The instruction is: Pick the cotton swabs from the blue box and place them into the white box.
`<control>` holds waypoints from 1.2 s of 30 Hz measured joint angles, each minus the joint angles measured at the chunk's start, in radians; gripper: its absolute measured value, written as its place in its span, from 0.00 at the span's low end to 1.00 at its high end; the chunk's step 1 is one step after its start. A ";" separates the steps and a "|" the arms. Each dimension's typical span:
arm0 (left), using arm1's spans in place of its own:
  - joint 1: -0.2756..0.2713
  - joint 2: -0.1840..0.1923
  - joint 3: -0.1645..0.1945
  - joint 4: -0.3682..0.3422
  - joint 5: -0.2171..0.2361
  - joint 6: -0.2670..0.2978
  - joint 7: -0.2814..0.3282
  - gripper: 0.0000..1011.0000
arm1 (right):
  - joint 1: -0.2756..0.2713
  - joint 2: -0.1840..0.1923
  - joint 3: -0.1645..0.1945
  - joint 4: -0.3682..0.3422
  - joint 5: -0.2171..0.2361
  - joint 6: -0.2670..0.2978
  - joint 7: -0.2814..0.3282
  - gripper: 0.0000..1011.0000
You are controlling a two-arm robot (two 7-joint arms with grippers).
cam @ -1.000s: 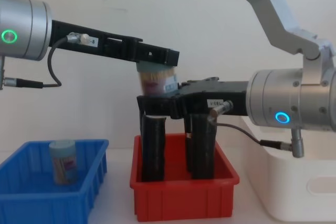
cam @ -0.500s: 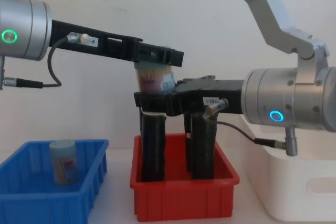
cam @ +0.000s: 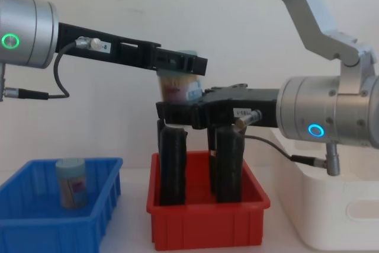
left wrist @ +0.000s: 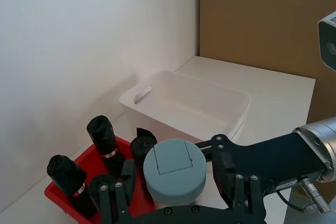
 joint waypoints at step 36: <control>0.000 0.000 0.000 0.000 0.000 0.000 0.000 0.99 | -0.131 0.163 0.143 -0.103 0.186 -0.019 -0.284 0.63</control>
